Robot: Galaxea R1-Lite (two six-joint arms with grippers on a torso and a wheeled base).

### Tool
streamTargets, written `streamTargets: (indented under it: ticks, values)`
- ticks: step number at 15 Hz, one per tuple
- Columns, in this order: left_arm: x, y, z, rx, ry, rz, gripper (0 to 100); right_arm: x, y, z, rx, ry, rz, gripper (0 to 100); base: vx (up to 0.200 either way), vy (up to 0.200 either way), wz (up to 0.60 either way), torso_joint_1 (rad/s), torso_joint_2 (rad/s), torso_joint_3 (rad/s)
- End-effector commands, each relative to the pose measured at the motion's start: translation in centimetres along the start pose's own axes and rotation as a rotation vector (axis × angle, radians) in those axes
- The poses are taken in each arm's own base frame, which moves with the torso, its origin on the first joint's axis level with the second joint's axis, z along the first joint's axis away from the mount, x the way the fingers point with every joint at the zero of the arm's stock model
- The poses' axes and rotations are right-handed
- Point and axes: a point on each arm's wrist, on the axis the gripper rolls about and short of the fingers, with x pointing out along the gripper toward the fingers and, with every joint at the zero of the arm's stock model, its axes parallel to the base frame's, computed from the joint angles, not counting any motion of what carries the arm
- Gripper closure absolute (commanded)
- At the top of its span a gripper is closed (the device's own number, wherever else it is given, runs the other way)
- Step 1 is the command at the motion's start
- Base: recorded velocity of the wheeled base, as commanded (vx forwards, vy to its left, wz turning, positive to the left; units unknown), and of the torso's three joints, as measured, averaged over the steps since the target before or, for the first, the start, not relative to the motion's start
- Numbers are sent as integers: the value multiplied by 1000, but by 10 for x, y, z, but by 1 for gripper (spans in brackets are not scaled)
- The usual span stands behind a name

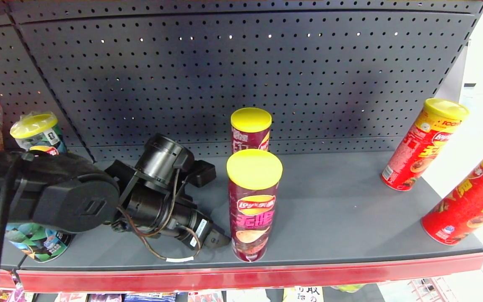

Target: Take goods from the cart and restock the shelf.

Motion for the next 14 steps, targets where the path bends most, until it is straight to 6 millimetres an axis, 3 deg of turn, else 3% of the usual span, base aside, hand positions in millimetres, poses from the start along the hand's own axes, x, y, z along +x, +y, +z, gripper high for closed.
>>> streamTargets:
  ticks: [1,6,8,11,12,14]
  values:
    - [0,0,1,2,-3,-1,0,0,0,0,0,-1,0,0,0,0,0,0,0,0]
    - [0,0,1,0,-3,0,0,0,0,0,0,-1,0,0,0,0,0,0,0,0]
    - [-10,5,-1,-15,-22,13,0,0,0,0,0,0,0,0,0,0,0,0,0,0]
    - [-65,17,-11,-64,-99,65,0,0,0,0,0,0,0,0,0,0,0,0,0,0]
    - [-82,14,-16,-66,-110,68,0,0,0,0,0,-1,0,0,0,0,0,0,0,0]
    - [-141,-1,-42,-46,-211,75,0,0,0,0,-2,0,0,0,0,0,0,0,0,0]
